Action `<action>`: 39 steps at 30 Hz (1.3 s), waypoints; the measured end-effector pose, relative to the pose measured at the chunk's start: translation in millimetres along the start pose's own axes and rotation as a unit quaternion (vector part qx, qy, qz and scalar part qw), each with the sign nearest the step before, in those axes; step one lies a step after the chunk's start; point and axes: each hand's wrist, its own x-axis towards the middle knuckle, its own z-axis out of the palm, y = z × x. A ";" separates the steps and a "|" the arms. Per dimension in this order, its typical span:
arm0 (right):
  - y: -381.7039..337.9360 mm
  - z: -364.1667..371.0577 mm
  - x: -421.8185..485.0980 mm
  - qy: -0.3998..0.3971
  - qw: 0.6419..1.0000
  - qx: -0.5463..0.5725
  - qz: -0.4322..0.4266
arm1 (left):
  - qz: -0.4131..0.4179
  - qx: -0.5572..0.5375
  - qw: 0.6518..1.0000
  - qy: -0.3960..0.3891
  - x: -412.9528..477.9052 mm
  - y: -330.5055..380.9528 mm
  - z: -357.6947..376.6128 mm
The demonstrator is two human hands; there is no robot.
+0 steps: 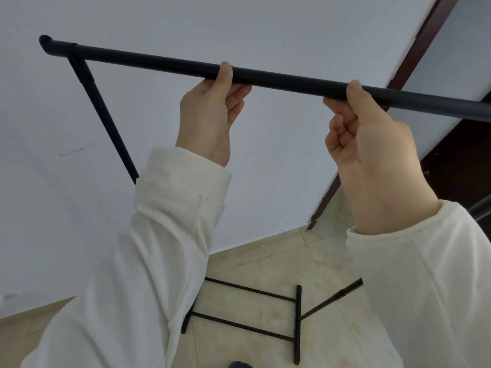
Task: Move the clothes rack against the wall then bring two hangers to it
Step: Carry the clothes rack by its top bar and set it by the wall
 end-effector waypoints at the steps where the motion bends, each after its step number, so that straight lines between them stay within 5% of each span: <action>1: -0.8 -0.6 0.3 0.001 1.000 -0.001 -0.001 | 0.000 0.001 1.000 -0.002 -0.2 0.2 1.3; 39: 31.0 0.7 -28.1 -0.016 0.999 -0.034 -0.010 | -0.049 -0.025 0.998 -0.003 -22.2 -3.2 -34.2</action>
